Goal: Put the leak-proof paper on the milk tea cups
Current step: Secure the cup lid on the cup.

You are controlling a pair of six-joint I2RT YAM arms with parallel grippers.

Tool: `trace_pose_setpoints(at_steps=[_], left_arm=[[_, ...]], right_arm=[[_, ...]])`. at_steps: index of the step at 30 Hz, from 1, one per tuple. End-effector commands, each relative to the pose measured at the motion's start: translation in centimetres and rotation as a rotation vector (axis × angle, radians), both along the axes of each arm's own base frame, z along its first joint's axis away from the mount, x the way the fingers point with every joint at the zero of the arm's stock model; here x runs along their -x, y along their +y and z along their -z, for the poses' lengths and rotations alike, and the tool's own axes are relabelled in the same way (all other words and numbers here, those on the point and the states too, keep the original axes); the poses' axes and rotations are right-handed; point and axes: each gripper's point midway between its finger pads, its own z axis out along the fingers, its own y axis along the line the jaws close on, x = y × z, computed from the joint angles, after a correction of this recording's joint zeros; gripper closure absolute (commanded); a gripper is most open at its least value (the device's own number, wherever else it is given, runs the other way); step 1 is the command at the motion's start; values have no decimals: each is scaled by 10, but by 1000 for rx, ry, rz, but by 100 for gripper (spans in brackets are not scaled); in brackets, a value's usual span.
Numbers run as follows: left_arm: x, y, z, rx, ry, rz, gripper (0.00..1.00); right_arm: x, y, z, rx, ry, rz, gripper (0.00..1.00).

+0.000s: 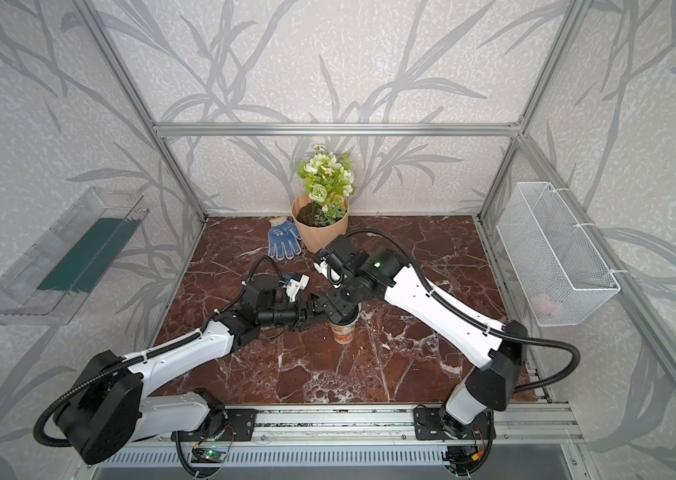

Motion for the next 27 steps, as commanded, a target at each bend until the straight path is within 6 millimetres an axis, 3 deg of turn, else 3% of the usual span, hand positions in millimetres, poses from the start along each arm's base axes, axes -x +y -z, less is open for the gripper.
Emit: trace_pose_setpoints(at_steps=[1,4,9,14,17,27], left_arm=[[11,12,41,-125,120,-23,27],[11,10,39,-115,116,-21,27],[9,9,36,-107,110,-23,27],[9,10,37,-108,110,-25,27],[9,9,36,-105,112,-25,27],[7,8,34,-104,109,-25,27]], right_arm=[[-3,-29,-19,-80,-56,202,9],[10,-45,-11,-165,24,351,21],[36,-32,18,-424,261,510,42],[36,-39,35,-582,355,653,49],[36,-32,45,-654,411,664,51],[33,-23,60,-682,460,655,54]])
